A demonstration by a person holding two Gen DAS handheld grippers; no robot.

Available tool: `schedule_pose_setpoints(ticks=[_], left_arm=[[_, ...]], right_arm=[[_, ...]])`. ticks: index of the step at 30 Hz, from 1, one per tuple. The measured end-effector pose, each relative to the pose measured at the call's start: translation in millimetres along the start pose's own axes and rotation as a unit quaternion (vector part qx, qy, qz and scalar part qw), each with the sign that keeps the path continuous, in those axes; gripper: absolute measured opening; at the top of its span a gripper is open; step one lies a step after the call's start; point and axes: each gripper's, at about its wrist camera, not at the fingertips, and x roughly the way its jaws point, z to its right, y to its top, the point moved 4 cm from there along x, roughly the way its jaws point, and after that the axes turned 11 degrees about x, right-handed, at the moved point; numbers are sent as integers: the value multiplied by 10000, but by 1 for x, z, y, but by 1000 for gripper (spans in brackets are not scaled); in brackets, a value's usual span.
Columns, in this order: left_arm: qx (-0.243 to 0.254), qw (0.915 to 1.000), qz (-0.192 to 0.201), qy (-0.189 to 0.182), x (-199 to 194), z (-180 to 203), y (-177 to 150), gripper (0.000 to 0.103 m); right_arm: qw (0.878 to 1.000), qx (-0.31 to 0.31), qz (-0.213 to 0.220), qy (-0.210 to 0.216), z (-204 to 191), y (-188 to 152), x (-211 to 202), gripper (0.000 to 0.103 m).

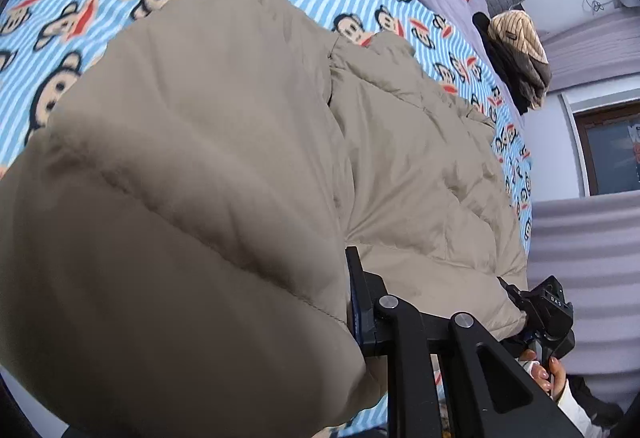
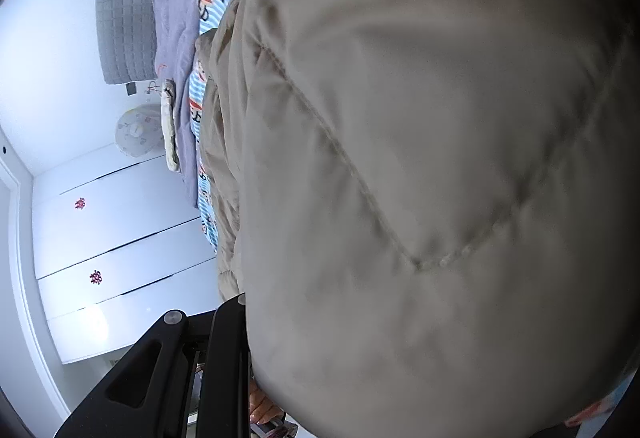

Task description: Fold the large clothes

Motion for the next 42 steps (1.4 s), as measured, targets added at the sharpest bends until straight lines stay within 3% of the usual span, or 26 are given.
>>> schedule_pose_setpoints(ticks=[3,5,6,9,12,16,19,23,28,31,36,38,39,42], left_arm=[[29,9996,-270,-70,2,-17,-26,25],[162,9990,-409,106,8,-24,-32,44],[202,9985,-461,226,7,-27,-33,48],[417,9974,-487,317,-5,-25,-32,49],[643,9957,-394,537,-30,-24,-36,49],[725,9924,-57,990,-70,-34,-43,49],[555,9859,364,1535,-98,-37,-45,49],[458,9801,724,1790,-117,-40,-43,49],[673,9772,497,1952,-99,-43,-38,49],[724,9743,176,2126,-72,-48,-39,49],[741,9711,-115,2267,-52,-65,-48,49],[692,9703,-150,2314,-52,-68,-49,61],[668,9707,-141,2305,-54,-69,-48,62],[645,9724,-177,2235,-59,-69,-45,62]], right_arm=[[9992,324,118,-184,35,-25,-3,27],[9985,400,332,-194,48,-30,0,31],[9979,403,451,-252,49,-26,0,35],[9948,504,669,-588,46,-27,-5,49],[9924,220,810,-902,30,-33,-17,61],[9874,-96,860,-1322,18,-49,-32,62],[9835,-422,832,-1549,16,-56,-40,61],[9773,-1070,504,-1760,5,-79,-42,48],[9722,-1767,-140,-1530,13,-116,-30,47],[9597,-2203,-228,-1729,-6,-126,-11,47],[9348,-2684,207,-2317,-21,-129,-17,47],[9217,-2740,463,-2707,-22,-120,-9,47],[9175,-2717,515,-2858,-17,-118,-12,47],[9193,-2431,532,-3049,-4,-108,0,47]])
